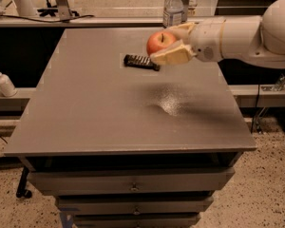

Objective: Move apple near blue plastic bottle

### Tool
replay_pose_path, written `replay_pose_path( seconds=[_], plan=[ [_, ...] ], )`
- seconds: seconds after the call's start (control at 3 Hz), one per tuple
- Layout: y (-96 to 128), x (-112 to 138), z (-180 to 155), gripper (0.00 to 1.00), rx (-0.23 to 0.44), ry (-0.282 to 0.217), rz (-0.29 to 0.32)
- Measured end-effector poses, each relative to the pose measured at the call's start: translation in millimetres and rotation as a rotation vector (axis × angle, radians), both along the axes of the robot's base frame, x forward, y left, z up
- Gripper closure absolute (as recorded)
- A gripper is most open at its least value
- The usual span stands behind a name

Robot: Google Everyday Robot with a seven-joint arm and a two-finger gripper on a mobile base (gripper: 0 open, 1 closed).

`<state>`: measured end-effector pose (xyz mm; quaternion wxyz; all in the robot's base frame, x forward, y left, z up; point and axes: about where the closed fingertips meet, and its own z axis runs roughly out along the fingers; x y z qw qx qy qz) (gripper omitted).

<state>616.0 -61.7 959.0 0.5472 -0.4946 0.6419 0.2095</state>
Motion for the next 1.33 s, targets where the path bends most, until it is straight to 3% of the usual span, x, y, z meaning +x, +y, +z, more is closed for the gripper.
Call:
replay_pose_path(
  seconds=[0.67,1.33],
  plan=[
    [-36,87,20,1.0,0.067,-0.039,-0.097],
    [-75,132,1,1.0,0.03,-0.002,-0.234]
  ],
)
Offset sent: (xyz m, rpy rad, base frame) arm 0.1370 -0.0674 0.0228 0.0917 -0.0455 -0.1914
